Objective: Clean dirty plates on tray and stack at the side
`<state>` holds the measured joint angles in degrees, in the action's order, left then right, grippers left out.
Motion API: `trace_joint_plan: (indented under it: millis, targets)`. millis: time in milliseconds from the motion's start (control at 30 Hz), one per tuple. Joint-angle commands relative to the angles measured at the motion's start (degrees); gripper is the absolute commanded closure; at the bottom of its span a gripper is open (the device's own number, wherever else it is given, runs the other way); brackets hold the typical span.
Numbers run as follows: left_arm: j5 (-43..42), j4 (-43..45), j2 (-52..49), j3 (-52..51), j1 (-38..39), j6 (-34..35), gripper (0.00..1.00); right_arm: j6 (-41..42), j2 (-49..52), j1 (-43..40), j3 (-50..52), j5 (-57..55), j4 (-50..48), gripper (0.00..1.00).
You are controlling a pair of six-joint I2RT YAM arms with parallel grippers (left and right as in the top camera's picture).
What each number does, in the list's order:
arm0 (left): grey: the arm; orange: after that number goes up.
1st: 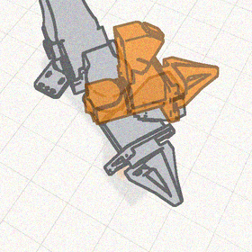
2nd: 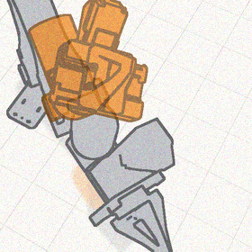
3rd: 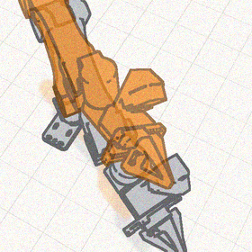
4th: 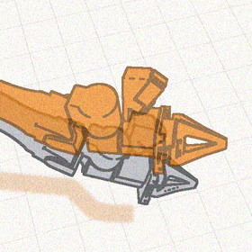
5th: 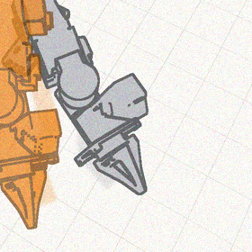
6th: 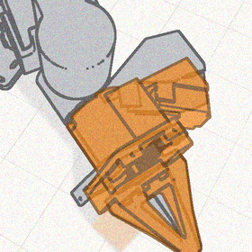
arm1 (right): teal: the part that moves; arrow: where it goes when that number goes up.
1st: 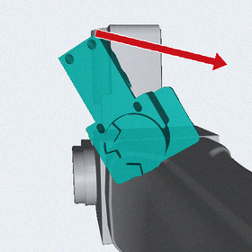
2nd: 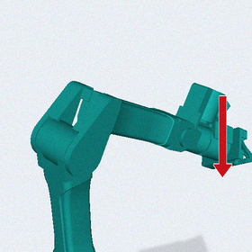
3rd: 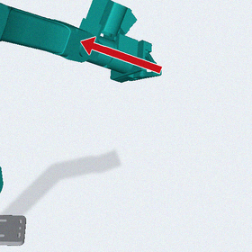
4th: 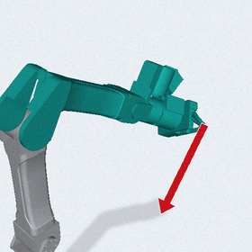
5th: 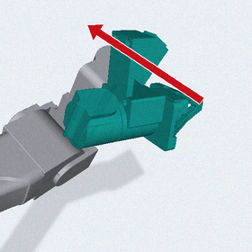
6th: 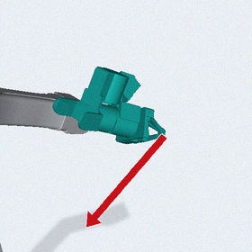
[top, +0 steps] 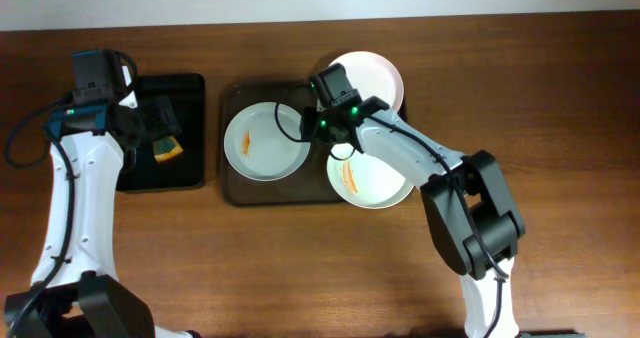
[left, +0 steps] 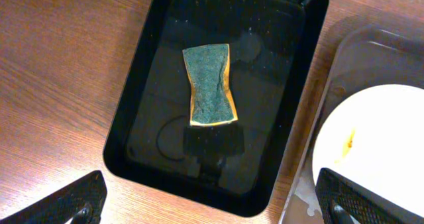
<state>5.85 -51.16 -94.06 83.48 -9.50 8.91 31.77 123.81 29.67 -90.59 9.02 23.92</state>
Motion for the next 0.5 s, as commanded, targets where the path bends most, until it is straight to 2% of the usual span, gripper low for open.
trace_joint_plan:
  millis: [0, 167, 333, 467]
  targets:
    - [0.5, 0.0, -1.8, 0.9, -0.2, 0.9, 0.01, 0.7, 3.3, 1.6, -1.1, -2.5, -2.0, 0.64]
    - [0.5, -1.6, -1.8, 0.9, -0.2, 0.5, 0.01, 1.3, 4.2, 2.1, -1.1, -5.5, -1.9, 0.71]
    - [0.4, -4.9, -1.8, 0.9, -0.2, 0.5, 0.01, 0.0, 4.2, 2.6, -6.2, -5.2, 5.1, 0.71]
    - [-0.5, -5.8, -1.8, 0.9, -0.2, 0.5, 0.01, -1.3, 5.7, 3.0, -7.7, -4.5, 5.7, 0.73]
